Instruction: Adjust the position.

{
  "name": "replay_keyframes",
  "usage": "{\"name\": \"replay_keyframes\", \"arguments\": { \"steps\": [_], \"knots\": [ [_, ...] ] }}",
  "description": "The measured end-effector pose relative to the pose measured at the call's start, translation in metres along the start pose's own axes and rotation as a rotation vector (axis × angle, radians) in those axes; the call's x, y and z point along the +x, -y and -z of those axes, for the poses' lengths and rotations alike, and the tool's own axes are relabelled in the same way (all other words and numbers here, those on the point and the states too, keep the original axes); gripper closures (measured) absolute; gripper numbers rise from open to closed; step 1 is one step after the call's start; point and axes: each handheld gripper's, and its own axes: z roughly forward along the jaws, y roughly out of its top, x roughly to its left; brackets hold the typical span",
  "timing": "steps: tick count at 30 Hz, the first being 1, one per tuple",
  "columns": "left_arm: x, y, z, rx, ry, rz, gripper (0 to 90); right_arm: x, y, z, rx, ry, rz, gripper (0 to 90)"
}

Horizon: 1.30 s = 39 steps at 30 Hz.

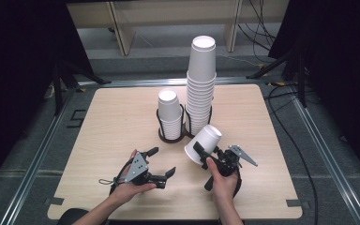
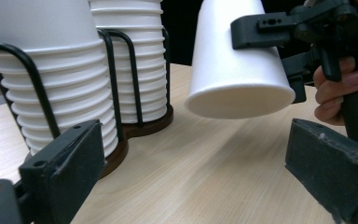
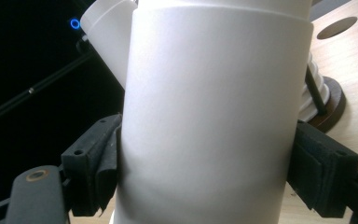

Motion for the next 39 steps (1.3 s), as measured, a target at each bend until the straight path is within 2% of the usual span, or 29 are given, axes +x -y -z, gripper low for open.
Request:
{"name": "replay_keyframes", "arguments": {
  "steps": [2,3,5,6,8,9,11,12,13,14,16,17,18,20,22,23,24,26,27,29,30,33,34,35,36,39],
  "knots": [
    [-0.001,-0.001,0.000,0.009,0.003,0.001,4.5,0.000,0.000,0.000,-0.002,-0.011,-0.007,19.2],
    [-0.002,-0.002,0.000,0.029,0.006,-0.002,4.5,0.000,0.000,-0.001,-0.007,-0.021,-0.031,19.2],
    [-0.004,-0.002,-0.001,0.027,0.011,0.002,4.3,0.001,0.001,-0.003,-0.005,-0.023,-0.045,19.3],
    [-0.006,-0.002,-0.004,0.015,0.020,0.002,3.8,0.004,0.002,-0.005,-0.002,-0.037,-0.076,19.3],
    [-0.007,-0.002,-0.007,-0.003,0.037,0.006,3.0,0.003,0.002,-0.006,-0.004,-0.027,-0.063,19.3],
    [-0.008,-0.003,-0.007,0.002,0.038,0.011,1.5,0.004,0.003,-0.008,-0.001,-0.032,-0.081,19.3],
    [-0.008,-0.004,-0.007,0.021,0.037,0.004,0.0,0.003,0.004,-0.009,-0.006,-0.044,-0.086,19.3],
    [-0.008,-0.004,-0.008,0.024,0.040,0.004,0.0,0.006,0.006,-0.011,0.004,-0.061,-0.116,19.3],
    [-0.008,-0.004,-0.010,0.012,0.044,0.009,0.0,0.006,0.006,-0.011,0.004,-0.061,-0.116,19.3],
    [-0.008,-0.004,-0.010,0.032,0.041,0.001,0.0,0.004,0.007,-0.012,0.002,-0.043,-0.091,19.3],
    [-0.008,-0.002,-0.015,0.030,0.047,0.000,0.0,0.003,0.009,-0.013,0.003,-0.045,-0.126,19.3],
    [-0.008,-0.002,-0.015,0.030,0.047,0.000,0.0,0.003,0.009,-0.013,0.003,-0.045,-0.126,19.3],
    [-0.010,-0.002,-0.017,0.030,0.050,0.005,0.0,0.005,0.009,-0.013,0.008,-0.068,-0.171,19.3],
    [-0.010,-0.002,-0.019,0.043,0.051,-0.003,0.0,0.004,0.009,-0.014,0.011,-0.050,-0.170,19.3],
    [-0.011,-0.001,-0.021,0.045,0.054,-0.005,0.0,0.004,0.010,-0.014,0.008,-0.069,-0.170,19.3],
    [-0.012,-0.001,-0.022,0.053,0.054,-0.011,0.0,0.006,0.011,-0.015,0.015,-0.087,-0.202,19.3],
    [-0.012,-0.001,-0.024,0.054,0.048,-0.017,0.0,0.004,0.012,-0.016,0.014,-0.065,-0.172,19.3],
    [-0.013,-0.001,-0.027,0.056,0.050,-0.029,0.0,0.006,0.012,-0.017,0.013,-0.073,-0.203,19.3],
    [-0.014,-0.001,-0.028,0.054,0.043,-0.036,0.0,0.005,0.013,-0.017,0.008,-0.087,-0.187,19.3],
    [-0.014,-0.001,-0.031,0.046,0.040,-0.036,0.0,0.006,0.014,-0.018,0.010,-0.075,-0.193,19.3],
    [-0.013,-0.002,-0.031,0.059,0.035,-0.041,0.0,0.006,0.016,-0.018,0.013,-0.097,-0.200,19.4],
    [-0.012,-0.002,-0.033,0.058,0.037,-0.051,0.0,0.007,0.017,-0.018,0.009,-0.089,-0.181,19.4],
    [-0.012,-0.002,-0.034,0.061,0.035,-0.051,0.0,0.008,0.017,-0.017,0.017,-0.099,-0.200,19.4],
    [-0.012,-0.002,-0.034,0.061,0.035,-0.051,0.0,0.008,0.017,-0.017,0.017,-0.099,-0.200,19.4],
    [-0.013,-0.002,-0.034,0.065,0.035,-0.045,0.0,0.007,0.018,-0.019,0.014,-0.078,-0.181,19.4],
    [-0.013,-0.001,-0.036,0.059,0.035,-0.041,0.0,0.008,0.019,-0.020,0.016,-0.081,-0.189,19.4]
  ]
}}
